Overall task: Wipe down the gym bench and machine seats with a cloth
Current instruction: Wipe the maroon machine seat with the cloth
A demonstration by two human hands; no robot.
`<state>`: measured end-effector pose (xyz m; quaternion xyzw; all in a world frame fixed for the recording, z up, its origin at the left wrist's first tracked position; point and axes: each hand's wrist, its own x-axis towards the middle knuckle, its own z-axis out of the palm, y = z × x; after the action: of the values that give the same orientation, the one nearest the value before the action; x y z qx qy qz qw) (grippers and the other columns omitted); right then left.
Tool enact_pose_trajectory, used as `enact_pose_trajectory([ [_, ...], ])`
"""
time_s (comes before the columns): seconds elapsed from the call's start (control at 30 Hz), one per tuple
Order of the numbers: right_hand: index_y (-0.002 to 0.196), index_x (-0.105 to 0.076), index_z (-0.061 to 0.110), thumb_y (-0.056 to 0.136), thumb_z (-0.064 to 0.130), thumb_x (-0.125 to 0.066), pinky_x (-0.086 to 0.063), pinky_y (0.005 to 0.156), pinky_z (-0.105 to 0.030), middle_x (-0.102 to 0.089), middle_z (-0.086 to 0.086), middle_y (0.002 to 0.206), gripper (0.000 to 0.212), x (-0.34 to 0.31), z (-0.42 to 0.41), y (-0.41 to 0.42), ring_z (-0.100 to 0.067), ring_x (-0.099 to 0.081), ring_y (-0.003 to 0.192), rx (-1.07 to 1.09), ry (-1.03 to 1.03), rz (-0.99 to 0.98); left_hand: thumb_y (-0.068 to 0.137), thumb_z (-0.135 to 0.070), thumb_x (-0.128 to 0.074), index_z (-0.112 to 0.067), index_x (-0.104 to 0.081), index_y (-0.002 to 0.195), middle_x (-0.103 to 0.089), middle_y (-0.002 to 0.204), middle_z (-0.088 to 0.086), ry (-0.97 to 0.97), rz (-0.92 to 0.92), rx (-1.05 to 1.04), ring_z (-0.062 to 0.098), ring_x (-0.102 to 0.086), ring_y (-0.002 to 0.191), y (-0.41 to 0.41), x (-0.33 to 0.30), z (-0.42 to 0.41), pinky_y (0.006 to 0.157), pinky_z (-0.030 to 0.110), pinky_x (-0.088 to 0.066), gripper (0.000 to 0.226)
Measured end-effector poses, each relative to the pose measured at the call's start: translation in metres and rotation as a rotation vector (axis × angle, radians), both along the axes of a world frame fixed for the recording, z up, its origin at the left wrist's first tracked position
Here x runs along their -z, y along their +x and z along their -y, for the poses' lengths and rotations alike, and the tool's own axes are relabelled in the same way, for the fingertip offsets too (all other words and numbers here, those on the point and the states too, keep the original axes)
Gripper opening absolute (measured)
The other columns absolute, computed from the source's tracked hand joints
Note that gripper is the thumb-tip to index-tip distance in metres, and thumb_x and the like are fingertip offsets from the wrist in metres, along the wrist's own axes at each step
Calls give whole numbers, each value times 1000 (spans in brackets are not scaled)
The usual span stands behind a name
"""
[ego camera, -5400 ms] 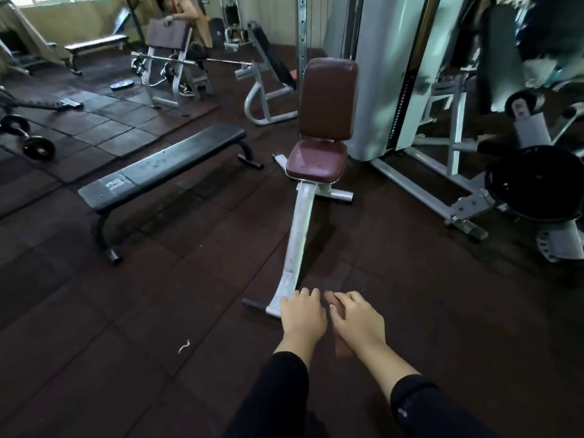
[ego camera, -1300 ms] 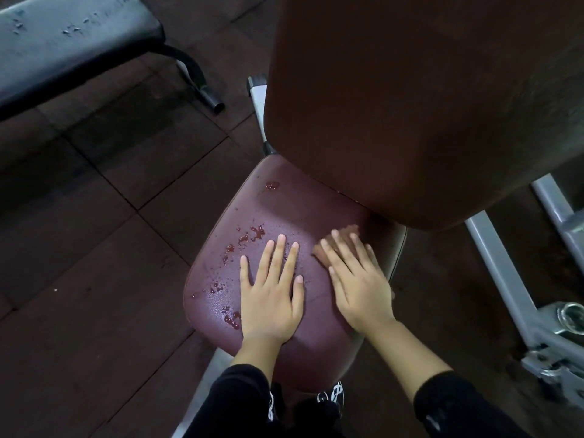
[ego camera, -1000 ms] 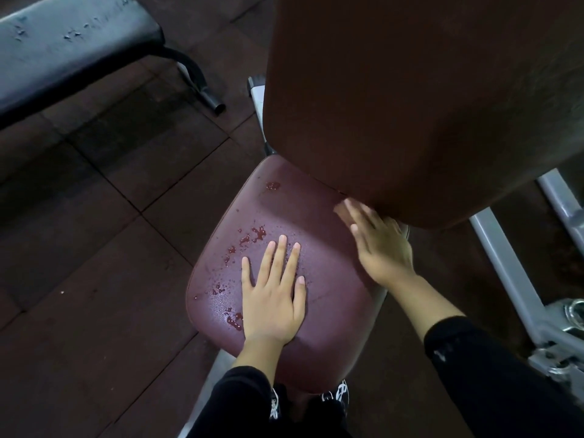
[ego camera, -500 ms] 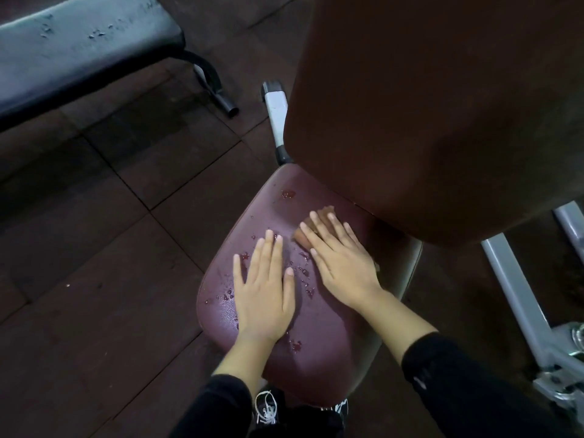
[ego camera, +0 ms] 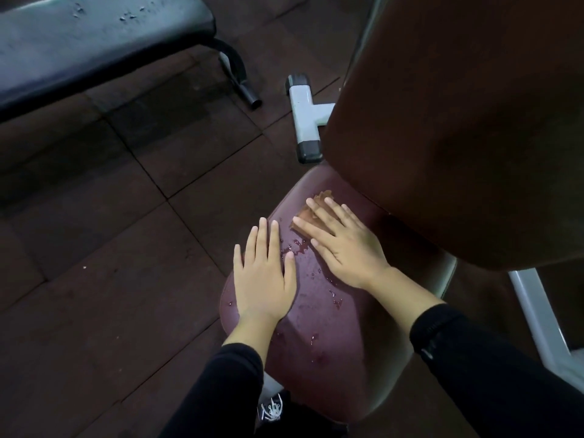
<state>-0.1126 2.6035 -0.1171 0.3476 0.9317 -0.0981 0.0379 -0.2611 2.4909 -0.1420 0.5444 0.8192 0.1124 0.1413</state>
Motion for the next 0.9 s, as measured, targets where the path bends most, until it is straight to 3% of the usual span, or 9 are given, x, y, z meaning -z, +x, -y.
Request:
enact_pose_trajectory([
  [0.23,144,-23,42,98,37,-22,-8,118,-36,-16,8,157,46,4,-46,-50,-20,-12,145,56,-29,4,97,-41,-27,-15,-30,151,-26,158,4,21,21,-7,21,-25,145,-1,0,0,115,49,-26,60],
  [0.37,144,-25,41,99,39,-23,-28,112,-35,-16,13,156,45,10,-59,-41,-14,-16,144,199,-55,-91,96,-42,-27,-17,-27,152,-23,159,2,11,37,-4,19,-22,146,-2,0,1,116,48,-24,61],
  [0.43,145,-24,39,100,39,-25,-38,107,-33,-15,13,157,46,9,-56,-31,-15,-28,140,252,-98,-166,96,-42,-26,-18,-28,152,-24,159,2,11,40,-7,19,-23,146,-2,0,0,116,48,-24,61],
  [0.53,146,-24,36,100,35,-30,-42,101,-33,-18,11,156,47,6,-43,-13,-19,-40,132,337,-102,-161,96,-42,-26,-17,-29,152,-26,158,3,25,36,-8,20,-25,145,-1,0,1,116,48,-25,61],
  [0.63,148,-21,30,97,36,-22,-28,113,-45,-19,2,157,51,7,-14,-7,-26,-24,141,369,-30,-40,96,-41,-27,-17,-30,151,-28,158,3,38,33,-19,20,-27,144,-1,0,0,115,48,-26,61],
  [0.73,148,-18,31,95,37,-14,-9,115,-44,-17,-3,157,54,5,13,-25,-31,-11,145,318,-15,68,96,-41,-28,-16,-32,151,-28,158,4,36,32,-24,21,-28,144,0,2,0,114,48,-28,60],
  [0.9,147,-22,35,99,36,-21,-6,117,-40,-18,3,157,48,0,-20,-64,-24,-9,146,161,-33,54,97,-41,-28,-15,-31,151,-28,158,4,36,22,-17,21,-28,144,0,4,1,114,48,-28,59],
])
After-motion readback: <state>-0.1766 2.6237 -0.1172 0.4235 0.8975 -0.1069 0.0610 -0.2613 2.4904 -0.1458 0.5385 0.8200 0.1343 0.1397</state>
